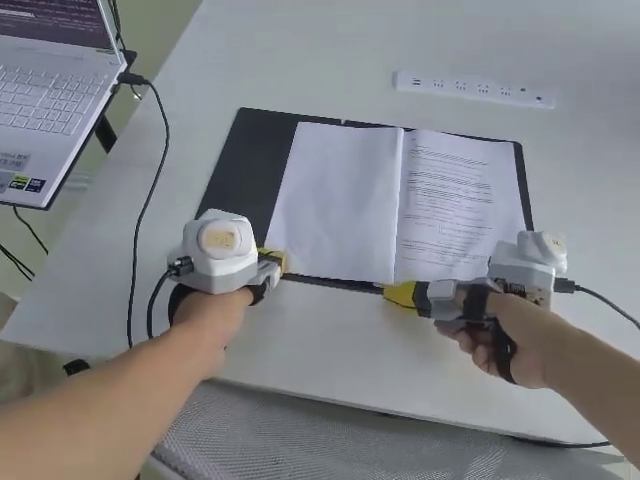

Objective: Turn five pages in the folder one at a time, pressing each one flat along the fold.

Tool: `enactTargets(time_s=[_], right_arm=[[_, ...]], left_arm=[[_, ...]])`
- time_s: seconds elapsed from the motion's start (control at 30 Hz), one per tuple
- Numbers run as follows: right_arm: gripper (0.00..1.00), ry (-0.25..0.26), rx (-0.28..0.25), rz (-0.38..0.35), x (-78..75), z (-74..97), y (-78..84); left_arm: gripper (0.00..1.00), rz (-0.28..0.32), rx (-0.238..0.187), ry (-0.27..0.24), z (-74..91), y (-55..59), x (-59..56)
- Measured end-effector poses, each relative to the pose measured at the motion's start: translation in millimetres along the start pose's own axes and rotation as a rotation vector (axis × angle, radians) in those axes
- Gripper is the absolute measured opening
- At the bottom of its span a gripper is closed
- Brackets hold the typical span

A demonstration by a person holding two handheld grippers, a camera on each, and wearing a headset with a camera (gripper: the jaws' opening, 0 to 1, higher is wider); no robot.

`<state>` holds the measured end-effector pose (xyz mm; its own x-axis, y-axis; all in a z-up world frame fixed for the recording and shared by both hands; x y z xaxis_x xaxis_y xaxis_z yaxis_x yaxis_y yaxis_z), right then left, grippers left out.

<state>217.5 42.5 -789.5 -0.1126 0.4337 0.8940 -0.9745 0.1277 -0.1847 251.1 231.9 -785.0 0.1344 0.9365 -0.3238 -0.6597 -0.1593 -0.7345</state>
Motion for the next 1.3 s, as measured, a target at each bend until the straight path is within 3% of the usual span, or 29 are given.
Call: enactTargets(time_s=[0.2, 0.23, 0.37, 0.43, 0.53, 0.63, 0.7, 0.77, 0.97, 1.1, 1.3], right_arm=[[0.00, -0.012, -0.048, 0.009, 13.1, 15.3, 8.9], [0.00, 0.000, -0.064, 0.054, 16.0, 19.7, 8.4], [0.00, 0.018, -0.127, 0.107, 27.6, 36.6, 3.1], [0.00, 0.027, -0.133, 0.137, 31.5, 46.4, 1.8], [0.00, 0.084, -0.148, 0.236, 34.0, 65.6, -1.6], [0.09, 0.114, -0.182, 0.278, 41.2, 82.9, -2.4], [0.13, 0.140, -0.197, 0.312, 46.0, 95.3, -1.3], [0.15, 0.149, -0.218, 0.325, 52.1, 106.8, 0.7], [0.22, 0.205, -0.283, 0.368, 59.9, 136.4, 4.4], [0.32, 0.249, -0.308, 0.403, 65.6, 152.4, 11.4], [0.42, 0.284, -0.353, 0.449, 78.1, 175.2, 20.0]], left_arm=[[0.00, -0.003, 0.016, -0.003, 3.4, 1.3, -1.8], [0.00, -0.011, 0.023, 0.000, 4.3, 1.8, -2.4], [0.00, -0.032, 0.057, 0.009, 12.3, 2.6, -4.1], [0.00, -0.033, 0.062, 0.020, 17.7, 0.6, -6.4], [0.01, -0.029, 0.093, 0.039, 28.9, -2.5, -13.2], [0.06, -0.041, 0.077, 0.071, 41.9, -10.9, -21.8], [0.12, -0.011, 0.089, 0.087, 51.7, -14.5, -25.6], [0.15, -0.012, 0.065, 0.100, 62.0, -19.5, -27.8], [0.14, -0.029, 0.047, 0.101, 83.3, -24.6, -23.3], [0.24, -0.004, 0.051, 0.107, 104.5, -27.8, -27.4], [0.34, -0.048, 0.030, 0.128, 134.7, -36.0, -39.1]])
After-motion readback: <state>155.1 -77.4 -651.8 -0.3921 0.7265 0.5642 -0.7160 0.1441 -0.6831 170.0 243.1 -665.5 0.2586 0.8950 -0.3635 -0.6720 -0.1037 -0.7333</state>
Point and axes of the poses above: the centre of the closed fingertips' face, and the gripper's own axes: z roughly backward along the fingers, x roughly to its left, y roughly out of its underside, the point moved 4 cm from there along z, roughly backward along the fingers, and after that the axes turned 7 degrees about z, right-handed, at the moved point
